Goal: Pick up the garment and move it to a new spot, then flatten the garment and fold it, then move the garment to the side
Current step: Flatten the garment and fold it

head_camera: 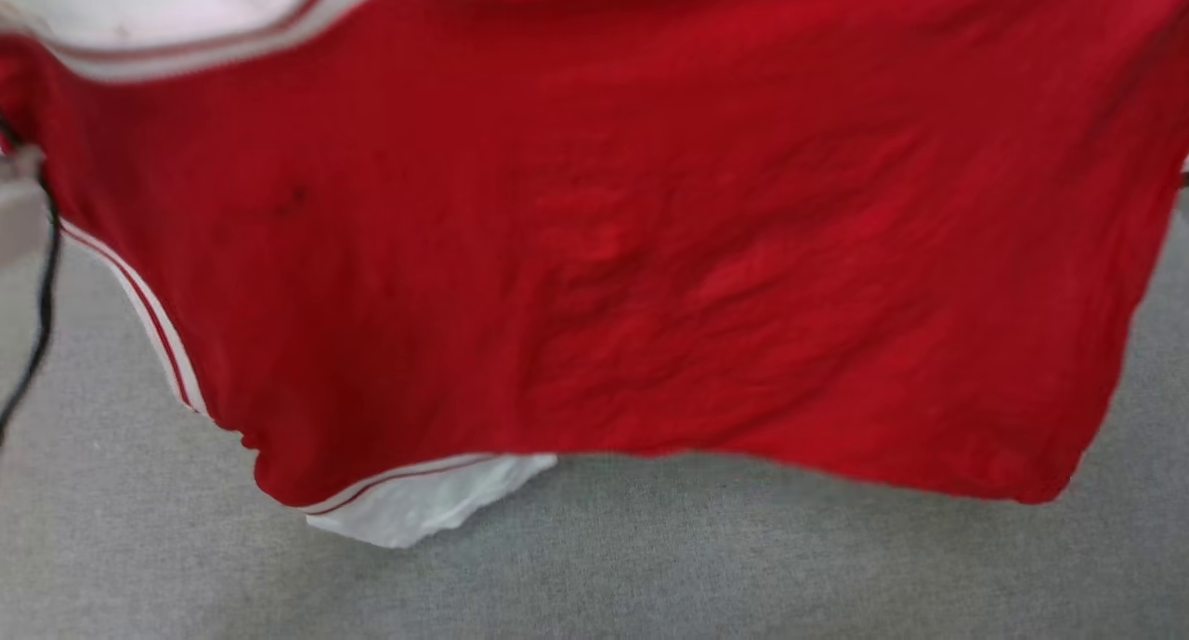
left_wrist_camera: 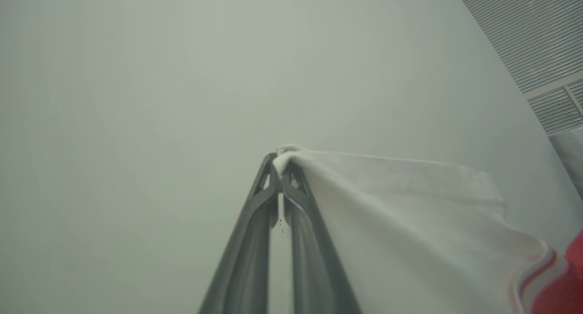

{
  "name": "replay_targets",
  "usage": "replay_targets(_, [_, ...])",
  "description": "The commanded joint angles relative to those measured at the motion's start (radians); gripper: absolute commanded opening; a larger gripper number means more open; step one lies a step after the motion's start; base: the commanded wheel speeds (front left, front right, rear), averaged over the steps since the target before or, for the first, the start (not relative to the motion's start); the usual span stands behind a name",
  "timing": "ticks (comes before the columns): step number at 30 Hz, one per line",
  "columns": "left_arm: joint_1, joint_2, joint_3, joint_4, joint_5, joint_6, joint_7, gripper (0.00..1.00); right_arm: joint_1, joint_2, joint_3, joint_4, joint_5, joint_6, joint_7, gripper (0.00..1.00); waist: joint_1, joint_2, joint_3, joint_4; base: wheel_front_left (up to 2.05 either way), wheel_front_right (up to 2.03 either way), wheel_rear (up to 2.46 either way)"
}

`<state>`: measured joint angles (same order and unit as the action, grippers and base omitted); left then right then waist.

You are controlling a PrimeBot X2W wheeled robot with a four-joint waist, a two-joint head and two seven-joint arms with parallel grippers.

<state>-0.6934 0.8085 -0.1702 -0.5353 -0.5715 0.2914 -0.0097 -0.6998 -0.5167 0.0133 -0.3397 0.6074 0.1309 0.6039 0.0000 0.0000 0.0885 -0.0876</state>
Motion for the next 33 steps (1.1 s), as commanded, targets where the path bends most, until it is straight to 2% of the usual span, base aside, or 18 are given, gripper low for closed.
replay_targets(1, [-0.071,-0.006,-0.002,0.023,0.000,-0.015,0.004,0.00,-0.033,-0.002,-0.015,-0.004,-0.014,0.000,-0.004,0.00,0.0000,0.0000,0.053,0.002,0.00,0.00,0.00])
replay_targets(8, [-0.385,-0.019,-0.050,0.173,0.016,-0.101,0.023,0.00,-0.179,-0.021,-0.024,0.040,-0.069,0.000,-0.056,0.00,0.0000,0.0000,0.226,0.003,0.00,0.00,0.00])
replay_targets(13, [-0.652,-0.038,-0.101,0.336,0.070,-0.178,0.019,0.00,-0.361,-0.021,-0.016,0.136,-0.130,-0.001,-0.097,0.00,0.0000,0.0000,0.380,0.009,0.00,0.00,0.00])
replay_targets(14, [-0.652,-0.038,-0.101,0.336,0.070,-0.178,0.019,0.00,-0.361,-0.021,-0.016,0.136,-0.130,-0.001,-0.097,0.00,0.0000,0.0000,0.380,0.009,0.00,0.00,0.00])
replay_targets(15, [-0.766,-0.057,-0.121,0.420,0.101,-0.203,-0.001,0.00,-0.445,-0.022,-0.002,0.189,-0.155,-0.001,-0.121,0.00,0.0000,0.0000,0.436,0.015,0.00,0.00,0.00])
replay_targets(19, [-0.973,-0.109,-0.167,0.598,0.160,-0.248,-0.049,0.00,-0.625,-0.027,0.025,0.313,-0.209,-0.001,-0.178,0.00,0.0000,0.0000,0.528,0.031,0.00,0.00,0.00])
replay_targets(23, [-1.138,-0.163,-0.197,0.765,0.201,-0.274,-0.110,0.00,-0.775,-0.046,0.081,0.450,-0.287,-0.001,-0.252,0.00,0.0000,0.0000,0.592,0.050,0.00,0.00,0.00])
replay_targets(24, [-1.138,-0.163,-0.197,0.765,0.201,-0.274,-0.110,0.00,-0.775,-0.046,0.081,0.450,-0.287,-0.001,-0.252,0.00,0.0000,0.0000,0.592,0.050,0.00,0.00,0.00])
replay_targets(25, [-1.193,-0.190,-0.210,0.838,0.214,-0.283,-0.143,0.00,-0.840,-0.043,0.097,0.521,-0.315,-0.001,-0.294,0.00,0.0000,0.0000,0.616,0.061,0.00,0.00,0.00])
replay_targets(27, [-1.237,-0.213,-0.218,0.905,0.223,-0.288,-0.177,0.00,-0.889,-0.035,0.105,0.587,-0.338,-0.001,-0.334,0.00,0.0000,0.0000,0.634,0.073,0.00,0.00,0.00])
replay_targets(31, [-1.276,-0.242,-0.217,0.991,0.229,-0.290,-0.220,0.00,-0.933,-0.020,0.111,0.671,-0.376,-0.001,-0.398,0.00,0.0000,0.0000,0.653,0.088,0.00,0.00,0.00])
replay_targets(33, [-1.271,-0.258,-0.223,1.033,0.223,-0.310,-0.239,0.00,-0.932,-0.001,0.115,0.724,-0.386,-0.001,-0.434,0.00,0.0000,0.0000,0.657,0.095,0.00,0.00,0.00])
